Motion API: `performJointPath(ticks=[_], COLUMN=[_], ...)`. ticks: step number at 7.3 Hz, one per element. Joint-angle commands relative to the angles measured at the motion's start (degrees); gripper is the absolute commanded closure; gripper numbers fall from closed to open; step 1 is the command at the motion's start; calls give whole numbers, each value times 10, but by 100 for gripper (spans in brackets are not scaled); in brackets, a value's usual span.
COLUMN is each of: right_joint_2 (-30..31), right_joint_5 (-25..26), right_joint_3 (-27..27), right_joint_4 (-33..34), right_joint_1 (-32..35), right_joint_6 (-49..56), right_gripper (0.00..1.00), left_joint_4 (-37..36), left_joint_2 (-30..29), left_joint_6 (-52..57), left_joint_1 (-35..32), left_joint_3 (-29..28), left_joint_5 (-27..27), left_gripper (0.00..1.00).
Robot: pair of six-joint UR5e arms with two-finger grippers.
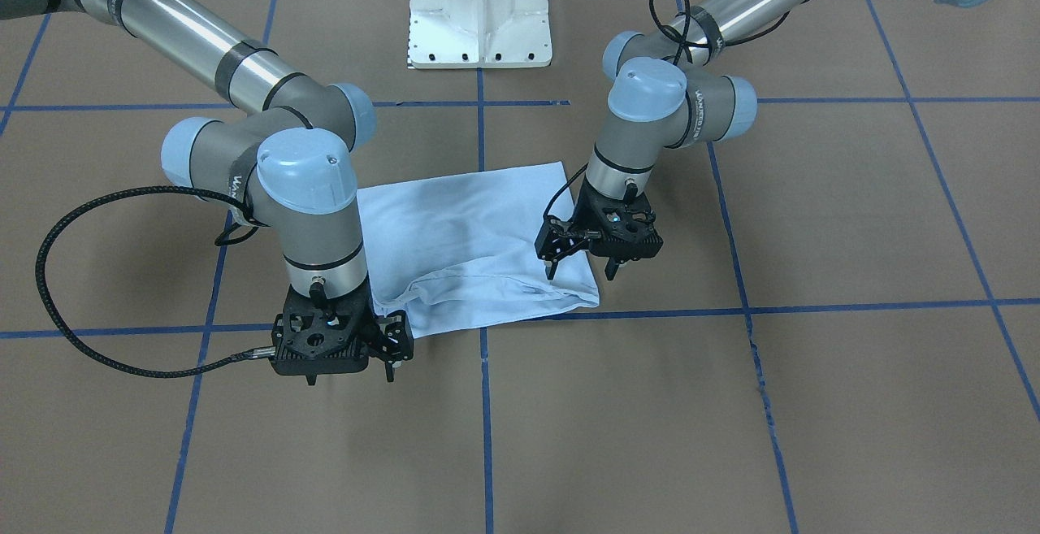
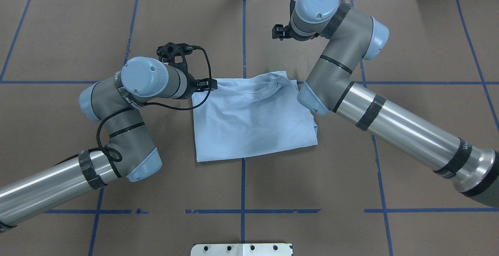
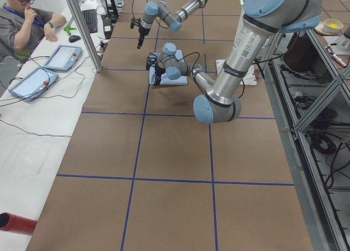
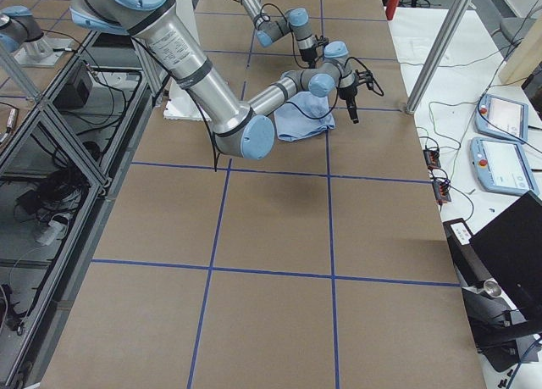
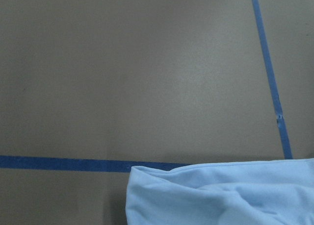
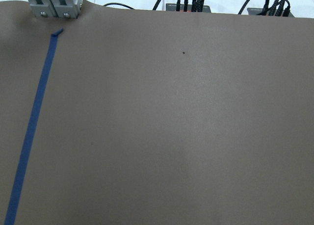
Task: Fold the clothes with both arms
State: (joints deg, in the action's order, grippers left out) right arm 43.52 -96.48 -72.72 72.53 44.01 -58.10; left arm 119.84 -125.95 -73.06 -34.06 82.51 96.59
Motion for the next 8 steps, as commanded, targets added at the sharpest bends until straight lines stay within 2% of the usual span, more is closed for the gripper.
performJointPath(ticks=[1,6,8], right_joint_2=[2,3,3], right_joint_5=[-1,-1,-1], right_joint_3=[-3,-4,-4], right_joint_4=[0,-1,-1], right_joint_1=[0,-1,-1], right_joint_6=[0,0,-2], right_gripper=[0,0,0], left_joint_4=[2,-1,-1], left_joint_2=[-8,-17,-27], left_joint_6=[5,8,8], left_joint_1=[3,24,19], left_joint_3=[-8,-22,-59], left_joint_5=[-2,-3,-43], left_gripper=[0,0,0])
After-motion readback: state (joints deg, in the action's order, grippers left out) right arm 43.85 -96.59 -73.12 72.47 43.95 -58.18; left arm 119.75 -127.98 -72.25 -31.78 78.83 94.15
